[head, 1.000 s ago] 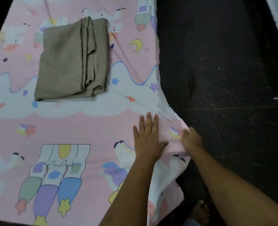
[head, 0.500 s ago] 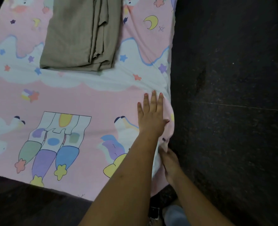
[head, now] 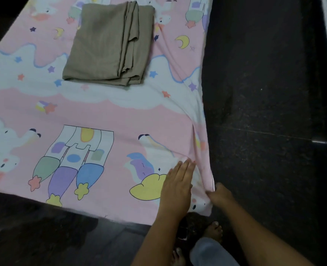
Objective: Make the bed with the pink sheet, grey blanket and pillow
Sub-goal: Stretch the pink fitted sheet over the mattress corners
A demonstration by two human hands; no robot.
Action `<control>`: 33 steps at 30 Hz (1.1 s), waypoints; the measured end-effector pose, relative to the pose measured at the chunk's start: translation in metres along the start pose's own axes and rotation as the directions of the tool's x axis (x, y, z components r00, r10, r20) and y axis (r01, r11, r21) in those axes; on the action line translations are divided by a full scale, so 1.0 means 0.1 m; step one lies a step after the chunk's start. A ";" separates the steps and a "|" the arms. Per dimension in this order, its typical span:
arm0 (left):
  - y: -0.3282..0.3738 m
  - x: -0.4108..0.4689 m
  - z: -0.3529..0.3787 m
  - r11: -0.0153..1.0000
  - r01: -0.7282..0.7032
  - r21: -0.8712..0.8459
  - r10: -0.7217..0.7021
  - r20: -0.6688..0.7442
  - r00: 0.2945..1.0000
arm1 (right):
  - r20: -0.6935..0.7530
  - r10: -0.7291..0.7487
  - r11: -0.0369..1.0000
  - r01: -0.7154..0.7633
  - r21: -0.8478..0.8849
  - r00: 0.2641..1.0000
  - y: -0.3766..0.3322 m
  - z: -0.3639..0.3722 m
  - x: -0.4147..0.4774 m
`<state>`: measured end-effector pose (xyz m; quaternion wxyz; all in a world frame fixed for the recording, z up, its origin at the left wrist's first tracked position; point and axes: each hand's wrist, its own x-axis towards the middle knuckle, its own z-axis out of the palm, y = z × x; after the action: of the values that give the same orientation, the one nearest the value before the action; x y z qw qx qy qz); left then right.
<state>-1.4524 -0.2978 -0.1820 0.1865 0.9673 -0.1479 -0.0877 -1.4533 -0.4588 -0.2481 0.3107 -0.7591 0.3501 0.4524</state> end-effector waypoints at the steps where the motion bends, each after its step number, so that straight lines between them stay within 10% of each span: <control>1: 0.02 0.01 -0.05 0.997 0.011 -0.072 -0.015 -0.044 0.999 | 0.000 0.025 0.998 -0.025 -0.057 1.000 0.01 -0.08 0.01; 6: 0.01 -0.11 -0.28 0.845 0.331 -0.419 -0.454 -0.237 0.859 | 0.001 -0.092 0.940 0.087 0.329 0.996 -0.41 -0.26 -0.04; 11: -0.02 -0.78 -0.32 0.206 0.656 -0.726 -0.978 -0.130 0.164 | 0.279 -0.092 0.850 -0.070 0.521 0.956 -0.67 0.18 -0.07; 14: 0.16 -1.00 -0.10 -0.145 0.630 -0.763 -0.989 0.136 -0.062 | 0.366 -0.068 0.800 -0.169 0.576 0.928 -0.61 0.35 -0.21; 26: 0.59 -0.72 0.12 -0.301 0.534 -0.790 -0.909 0.407 0.090 | 0.092 0.004 0.595 -0.077 0.800 0.996 -0.69 0.71 -0.17; 33: 0.74 -0.76 0.14 -0.222 0.574 -0.788 -0.940 0.330 0.089 | -0.191 -0.282 0.957 0.289 0.006 0.940 -0.56 0.46 -0.17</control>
<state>-1.5460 -0.3445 -0.1577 0.5140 0.5996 0.6122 -0.0384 -1.4352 -0.3867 -0.2418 0.3513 -0.8358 0.2717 0.3227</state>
